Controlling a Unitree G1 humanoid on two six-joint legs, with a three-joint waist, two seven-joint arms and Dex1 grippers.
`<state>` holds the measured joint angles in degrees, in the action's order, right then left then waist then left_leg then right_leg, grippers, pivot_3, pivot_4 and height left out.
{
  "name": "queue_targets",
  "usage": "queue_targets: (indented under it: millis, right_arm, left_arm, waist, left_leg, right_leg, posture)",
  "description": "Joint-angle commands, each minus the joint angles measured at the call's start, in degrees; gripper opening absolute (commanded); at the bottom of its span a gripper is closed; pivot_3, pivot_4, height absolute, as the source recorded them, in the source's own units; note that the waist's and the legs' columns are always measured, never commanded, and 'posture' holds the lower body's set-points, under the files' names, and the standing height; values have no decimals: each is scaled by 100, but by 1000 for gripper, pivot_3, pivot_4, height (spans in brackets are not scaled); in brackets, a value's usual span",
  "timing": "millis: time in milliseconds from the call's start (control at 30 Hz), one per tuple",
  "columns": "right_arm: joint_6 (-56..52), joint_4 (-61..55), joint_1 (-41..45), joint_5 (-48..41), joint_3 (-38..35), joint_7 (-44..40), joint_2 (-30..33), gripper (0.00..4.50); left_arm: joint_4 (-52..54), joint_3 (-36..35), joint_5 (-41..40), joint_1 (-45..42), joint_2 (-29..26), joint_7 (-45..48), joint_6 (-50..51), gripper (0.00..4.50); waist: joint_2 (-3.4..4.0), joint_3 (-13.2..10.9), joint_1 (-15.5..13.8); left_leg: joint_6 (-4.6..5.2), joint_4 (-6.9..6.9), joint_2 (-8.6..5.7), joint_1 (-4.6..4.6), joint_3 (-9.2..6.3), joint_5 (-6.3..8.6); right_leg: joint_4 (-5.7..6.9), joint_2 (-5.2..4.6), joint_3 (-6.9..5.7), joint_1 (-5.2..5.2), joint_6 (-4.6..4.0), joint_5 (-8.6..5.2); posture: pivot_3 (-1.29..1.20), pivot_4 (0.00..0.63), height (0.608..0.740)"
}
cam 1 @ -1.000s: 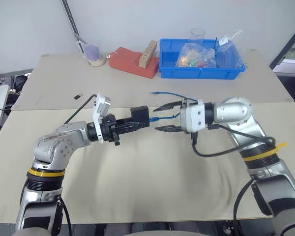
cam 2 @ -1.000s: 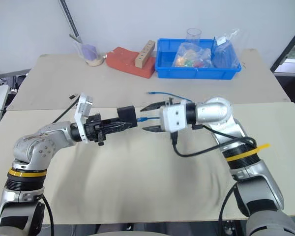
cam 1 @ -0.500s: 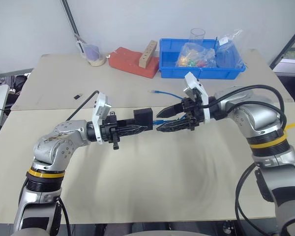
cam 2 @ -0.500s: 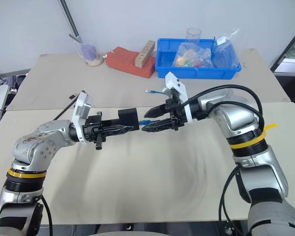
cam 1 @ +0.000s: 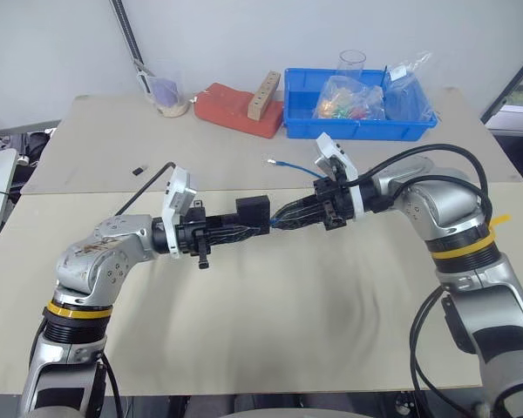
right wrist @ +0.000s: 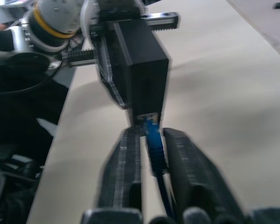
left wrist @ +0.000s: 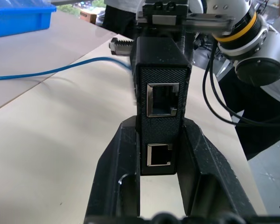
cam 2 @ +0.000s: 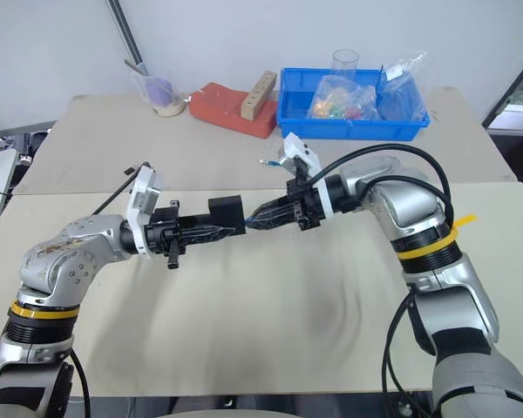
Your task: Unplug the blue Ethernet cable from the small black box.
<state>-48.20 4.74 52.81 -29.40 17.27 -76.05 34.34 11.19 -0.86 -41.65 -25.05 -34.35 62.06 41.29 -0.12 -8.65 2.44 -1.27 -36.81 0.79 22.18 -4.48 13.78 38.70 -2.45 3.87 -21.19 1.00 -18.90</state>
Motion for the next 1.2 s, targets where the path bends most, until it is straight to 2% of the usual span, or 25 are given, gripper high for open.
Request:
queue_targets:
  millis: [33, 367, 533, 633, 833, 933, 1000, 1200]
  right_arm:
    - [-29, -122, 121, -11, -81, -98, 57, 32]
    - [198, -108, 78, 159, 17, -427, 220, 32]
    - [234, 27, -136, 258, -185, -731, 871, 32]
    - [416, -25, -551, 346, -265, -882, 1364, 32]
    - [2094, 335, -1375, 1503, -138, 537, 765, 32]
    - [2670, 570, -1544, 1878, -178, 924, 550, 32]
    - [2796, 542, -1637, 1903, -242, 892, 560, 1025]
    - [2692, -49, -1842, 1646, -453, 627, 765, 3066]
  left_arm:
    - [231, 0, -63, -21, -33, 136, -130, 539]
    - [250, -24, -167, -72, -6, 172, -35, 539]
    - [279, -263, -152, 78, -293, 217, -75, 539]
    - [354, -522, -246, 289, -528, 221, -36, 539]
    - [339, -399, 206, 687, -415, 45, -581, 539]
    - [366, -301, 350, 724, -327, -24, -755, 539]
    - [415, -312, 338, 753, -289, -96, -770, 539]
    - [449, -379, 419, 953, -313, -260, -855, 539]
  waist:
    - [0, 0, -1]
    - [0, 0, 0]
    - [0, 0, -28]
    - [0, 0, -32]
    - [0, 0, 29]
    - [0, -1, 5]
    - [0, -1, -23]
    - [0, -1, -71]
  left_leg:
    - [0, 0, 0, 0, 0, 0]
    - [0, 0, 0, 0, 0, 0]
    - [0, 0, -1, 2, 0, 0]
    - [1, 0, 0, 3, 0, 1]
    - [2, 6, 5, -7, 9, 1]
    - [2, 6, 3, -1, 10, 1]
    - [1, 5, -1, 5, 11, 1]
    - [2, 3, -1, 4, 10, 1]
  right_leg:
    - [0, 0, 0, 0, 0, 0]
    - [0, 0, 0, 0, 0, 0]
    - [-4, -1, -1, 0, 0, 0]
    - [-14, -2, -2, 1, 0, 0]
    - [-12, 3, 6, 1, 0, 0]
    - [-7, 2, 6, -5, 0, 0]
    - [-8, -4, 7, -7, 0, 0]
    - [-15, -6, 7, -1, 0, 0]
  posture:
    - [0, 150, 740]
    - [0, 150, 740]
    - [0, 150, 740]
    - [0, 150, 740]
    - [0, 150, 740]
    - [0, 150, 740]
    - [0, 150, 740]
    - [0, 150, 740]
